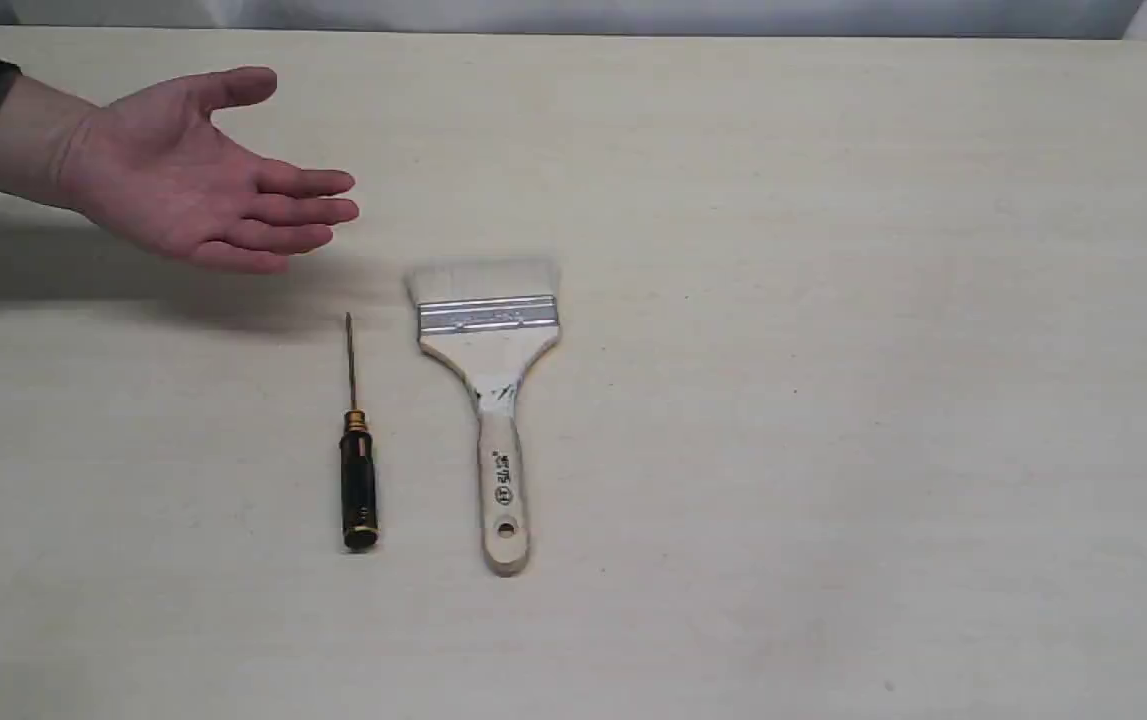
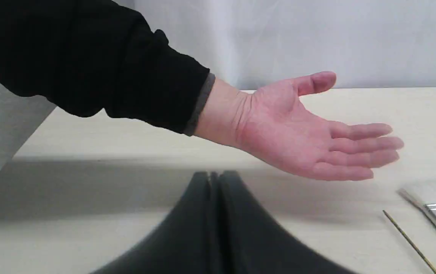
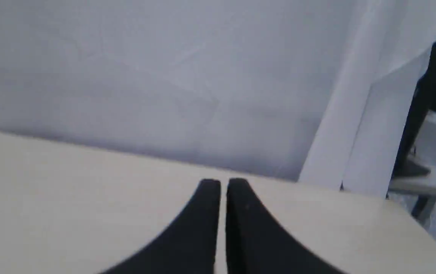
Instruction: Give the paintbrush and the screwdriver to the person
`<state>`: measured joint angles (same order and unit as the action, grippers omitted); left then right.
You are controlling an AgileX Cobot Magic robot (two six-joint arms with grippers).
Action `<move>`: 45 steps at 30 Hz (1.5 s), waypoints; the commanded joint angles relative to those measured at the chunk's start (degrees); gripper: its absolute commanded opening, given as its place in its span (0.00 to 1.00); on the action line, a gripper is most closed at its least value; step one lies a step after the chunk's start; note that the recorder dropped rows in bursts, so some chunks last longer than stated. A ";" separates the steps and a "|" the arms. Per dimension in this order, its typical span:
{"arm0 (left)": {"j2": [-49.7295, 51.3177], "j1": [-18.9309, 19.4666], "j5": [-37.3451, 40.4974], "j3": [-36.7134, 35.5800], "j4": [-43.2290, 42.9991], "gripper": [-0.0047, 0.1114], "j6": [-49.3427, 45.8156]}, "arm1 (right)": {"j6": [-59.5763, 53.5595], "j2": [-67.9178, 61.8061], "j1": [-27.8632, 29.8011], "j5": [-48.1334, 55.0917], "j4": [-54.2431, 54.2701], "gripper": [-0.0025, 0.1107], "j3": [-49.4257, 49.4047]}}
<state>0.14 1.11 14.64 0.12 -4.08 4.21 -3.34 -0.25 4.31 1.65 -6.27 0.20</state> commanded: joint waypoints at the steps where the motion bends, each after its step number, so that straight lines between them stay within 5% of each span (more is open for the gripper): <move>1: -0.14 -0.47 -0.43 -0.12 0.13 0.04 0.12 | -0.51 0.25 0.29 -7.06 -0.70 0.06 -0.20; 7: -0.14 -0.47 -0.43 -0.12 0.13 0.04 0.12 | 8.63 0.25 0.29 -24.61 0.66 0.06 -0.20; 11: -0.14 -0.47 -0.43 -0.12 0.13 0.04 0.12 | 40.70 0.25 0.29 -29.52 3.82 0.06 -0.20; 15: -0.14 -0.47 -0.43 -0.12 0.13 0.04 0.12 | 59.35 0.25 0.29 -29.59 0.96 0.06 -0.20; 20: -0.14 -0.47 -0.43 -0.12 0.13 0.04 0.12 | 61.46 0.25 0.29 -31.75 -11.38 0.06 -0.20; 25: -0.14 -0.47 -0.43 -0.12 0.13 0.04 0.12 | 62.03 0.25 0.29 -31.99 -7.78 0.06 -0.20; 28: -0.14 -0.47 -0.33 -0.12 0.13 0.04 0.12 | 64.13 0.25 0.18 -32.04 -29.55 0.07 2.95; 31: -0.14 -0.47 -0.30 -0.12 0.24 0.04 0.12 | 78.32 -2.99 0.29 -32.85 -57.60 0.14 9.92; 36: -0.14 -0.47 -0.30 -0.12 0.24 0.04 0.12 | 90.41 -12.86 0.29 -33.55 -71.80 0.30 20.99; 42: -0.14 -0.47 -0.30 -0.12 0.24 0.04 0.12 | 105.44 -27.93 0.29 -31.19 -93.68 0.32 35.11; 45: -0.14 -0.47 -0.30 -0.12 0.24 0.04 0.12 | 100.65 -35.89 0.25 -30.66 -93.68 0.32 37.97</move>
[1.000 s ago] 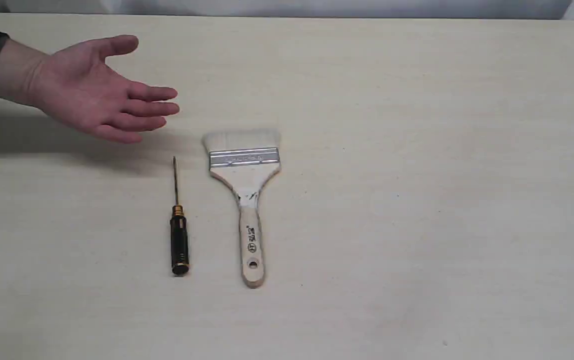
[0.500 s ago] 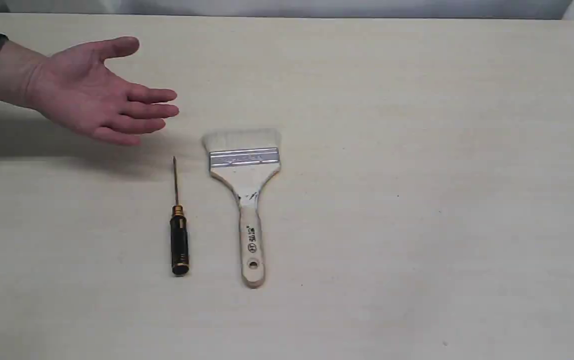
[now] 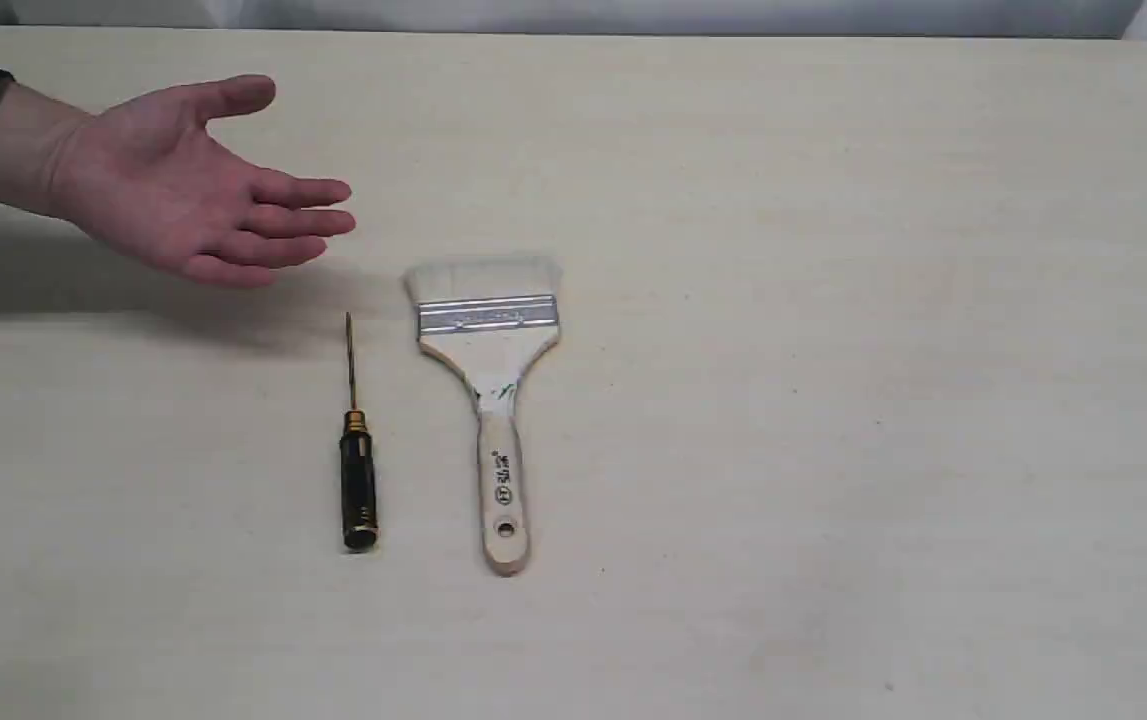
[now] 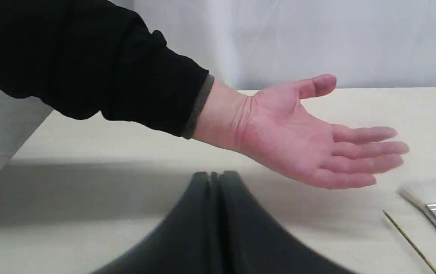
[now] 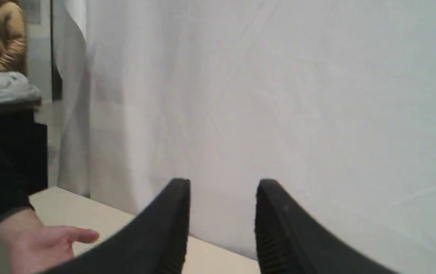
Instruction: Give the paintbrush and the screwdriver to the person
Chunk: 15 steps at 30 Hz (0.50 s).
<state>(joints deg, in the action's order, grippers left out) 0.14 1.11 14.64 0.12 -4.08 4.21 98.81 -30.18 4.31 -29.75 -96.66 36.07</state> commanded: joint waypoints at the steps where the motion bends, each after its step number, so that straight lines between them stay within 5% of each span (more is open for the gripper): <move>1: -0.14 -0.47 -0.30 -0.12 0.24 0.04 0.12 | -4.41 -8.50 0.25 1.04 -3.28 0.32 2.38; 9: -0.14 -0.47 -0.30 -0.12 0.24 0.04 0.12 | -32.68 -24.02 -0.92 12.02 -3.28 0.32 1.61; 15: -0.14 -0.47 -0.44 -0.12 0.11 0.04 0.12 | -54.80 -29.21 -14.74 40.37 -3.28 0.32 -0.47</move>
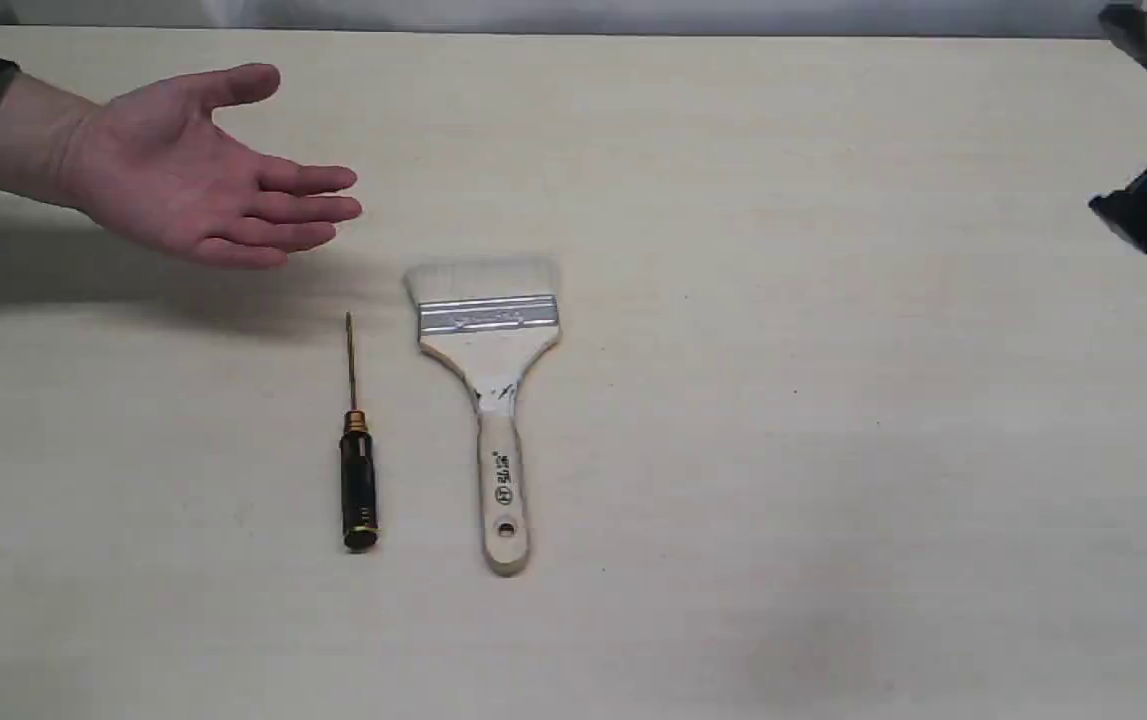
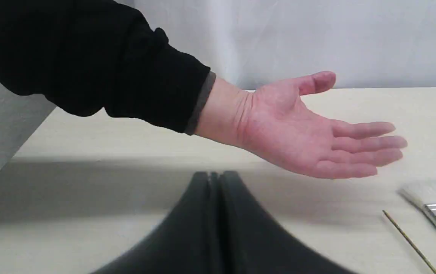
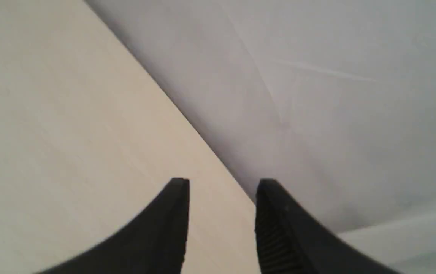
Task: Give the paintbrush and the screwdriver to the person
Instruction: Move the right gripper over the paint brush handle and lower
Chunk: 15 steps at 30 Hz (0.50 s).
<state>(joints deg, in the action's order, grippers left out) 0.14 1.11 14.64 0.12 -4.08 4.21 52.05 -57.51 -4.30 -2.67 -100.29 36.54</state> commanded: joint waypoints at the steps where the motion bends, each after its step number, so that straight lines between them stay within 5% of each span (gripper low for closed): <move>1: -0.14 -0.47 -0.44 -0.12 0.11 0.04 0.12 | -7.67 -2.94 -9.28 17.77 0.35 0.32 -0.94; 8: -0.14 -0.47 -0.44 -0.12 0.11 0.04 0.12 | -3.97 -13.85 -25.58 24.98 31.61 0.37 6.56; 15: -0.14 -0.47 -0.44 -0.12 0.11 0.04 0.12 | -17.67 -29.71 -34.86 29.22 65.29 0.50 19.40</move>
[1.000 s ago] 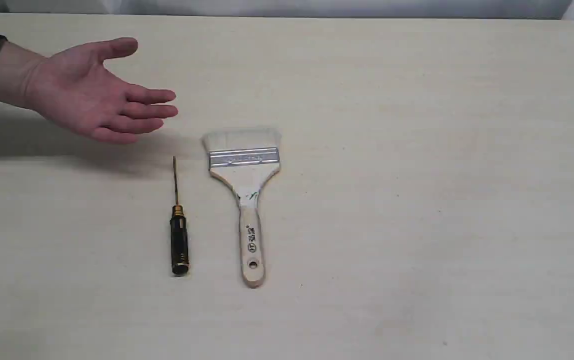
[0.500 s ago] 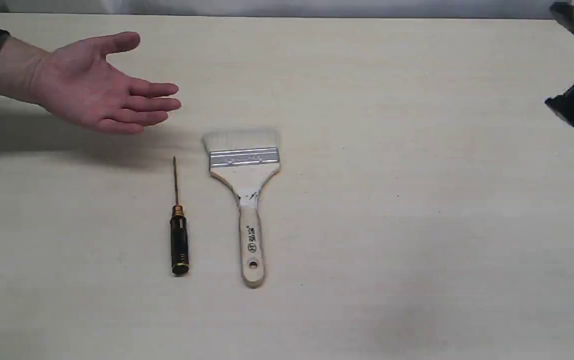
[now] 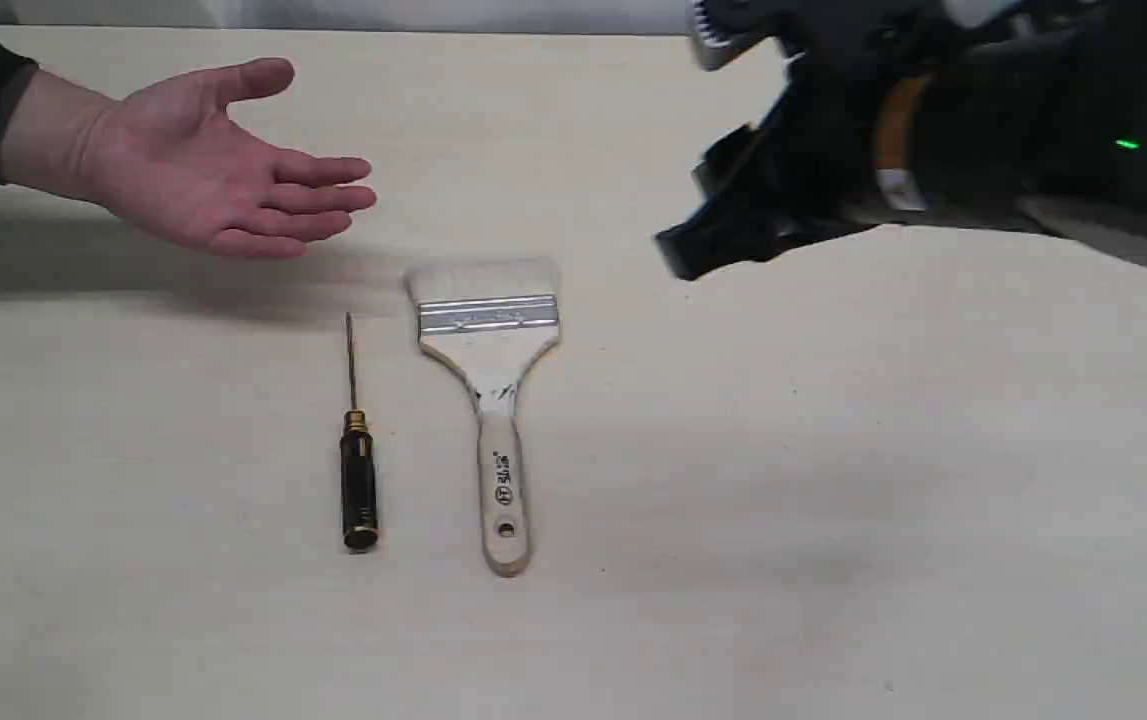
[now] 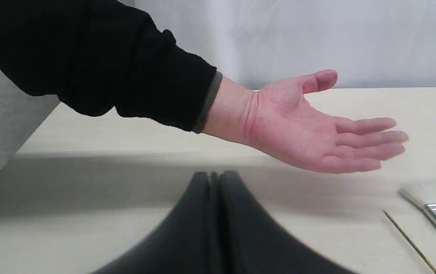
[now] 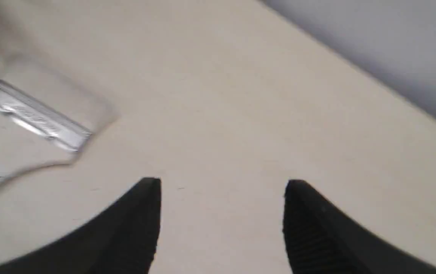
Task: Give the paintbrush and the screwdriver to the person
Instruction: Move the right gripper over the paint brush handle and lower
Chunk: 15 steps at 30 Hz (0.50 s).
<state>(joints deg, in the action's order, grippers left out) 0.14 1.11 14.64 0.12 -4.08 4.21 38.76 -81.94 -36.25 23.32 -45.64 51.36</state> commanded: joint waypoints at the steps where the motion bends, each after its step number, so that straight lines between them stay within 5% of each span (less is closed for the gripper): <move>1: -0.14 -0.47 -0.44 -0.12 0.11 0.04 0.12 | -4.64 -7.76 -3.83 5.20 12.00 0.50 6.45; 7: -0.14 -0.47 -0.44 -0.12 0.11 0.04 0.12 | -5.98 -21.73 -8.55 16.68 20.27 0.50 21.89; 15: -0.14 -0.47 -0.28 -0.12 0.23 0.04 0.12 | -13.11 -34.89 -9.27 18.75 32.93 0.50 32.64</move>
<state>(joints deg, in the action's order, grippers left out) 0.14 1.11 14.64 0.12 -4.08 4.21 27.26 -114.90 -45.49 41.03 -14.53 82.73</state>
